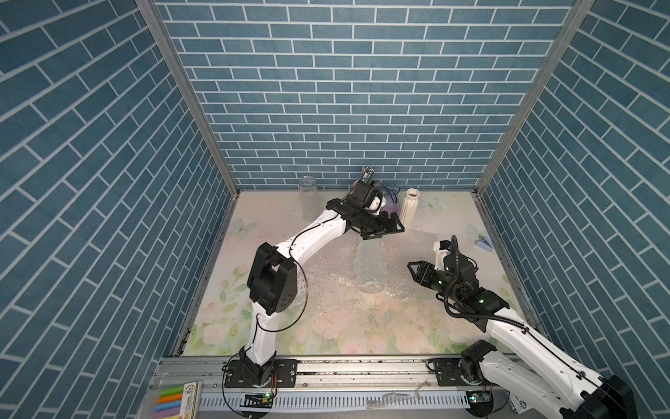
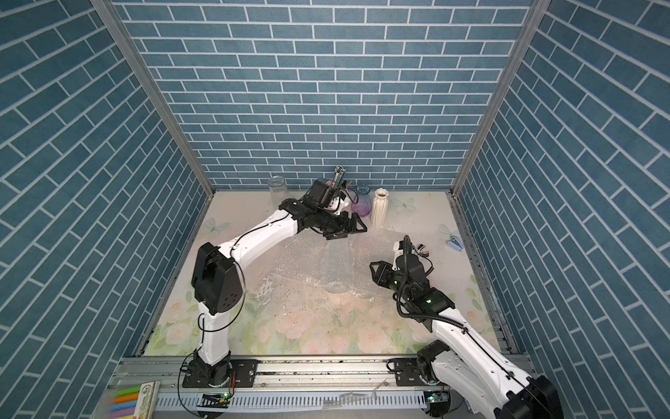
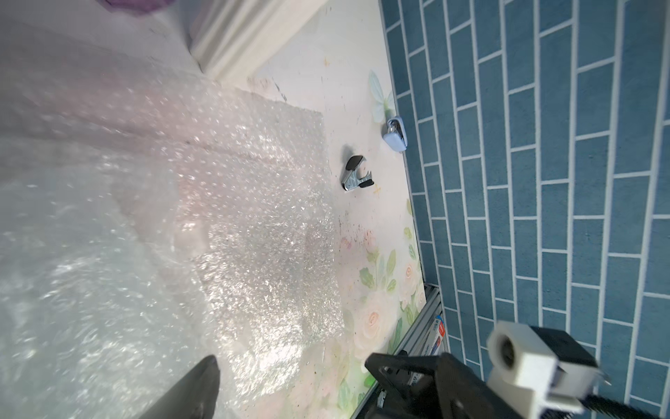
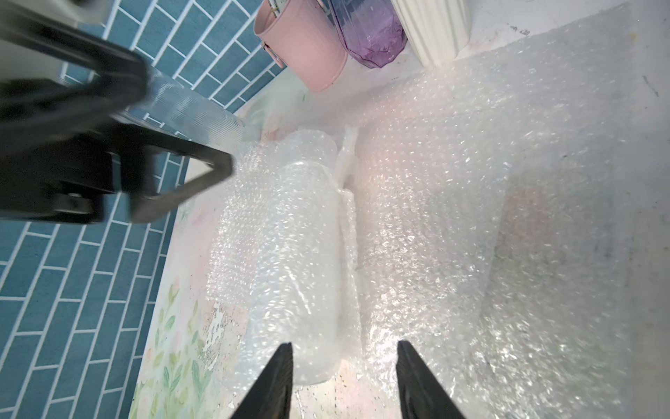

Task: Unwrap the vase from the bubble wrap
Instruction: Place the bubble wrap at the center of the board, then unwrap the bubble wrap.

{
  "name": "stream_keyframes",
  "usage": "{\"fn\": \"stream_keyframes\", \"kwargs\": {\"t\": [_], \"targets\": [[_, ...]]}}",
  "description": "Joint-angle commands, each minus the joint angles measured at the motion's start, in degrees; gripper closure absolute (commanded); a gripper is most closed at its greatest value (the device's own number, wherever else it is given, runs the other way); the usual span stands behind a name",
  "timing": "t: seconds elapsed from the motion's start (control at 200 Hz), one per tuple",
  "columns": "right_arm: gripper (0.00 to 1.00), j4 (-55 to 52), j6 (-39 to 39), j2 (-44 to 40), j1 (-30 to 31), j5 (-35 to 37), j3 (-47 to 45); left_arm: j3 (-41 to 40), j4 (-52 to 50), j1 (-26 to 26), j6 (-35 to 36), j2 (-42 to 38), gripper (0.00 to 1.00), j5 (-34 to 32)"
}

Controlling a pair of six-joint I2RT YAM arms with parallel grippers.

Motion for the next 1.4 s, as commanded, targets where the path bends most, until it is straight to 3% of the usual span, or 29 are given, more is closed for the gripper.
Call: {"fn": "stream_keyframes", "kwargs": {"t": [0.0,0.105,0.36,0.755,1.065,1.395], "targets": [[0.54,2.1,0.6,2.9,0.0,-2.1,0.6,-4.9,-4.9,2.1,5.2,-5.6,0.06,-4.9],[0.55,6.4,3.0,6.6,0.4,-3.8,0.3,-11.2,-6.2,3.5,7.4,-9.5,0.06,-8.7],[0.58,8.9,4.0,14.6,5.6,-2.5,4.6,-23.7,-2.9,4.7,7.9,-13.6,0.06,-10.2],[0.65,11.4,9.4,18.9,10.7,2.1,5.8,-29.6,-1.7,4.9,7.9,-15.0,0.07,-15.6],[0.66,15.3,13.8,23.0,12.3,1.0,5.9,-37.5,3.5,4.9,6.5,-18.2,0.07,-14.6],[0.66,18.9,17.9,28.2,14.6,0.3,7.6,-40.3,6.9,5.0,6.4,-17.6,0.07,-12.2]]}}
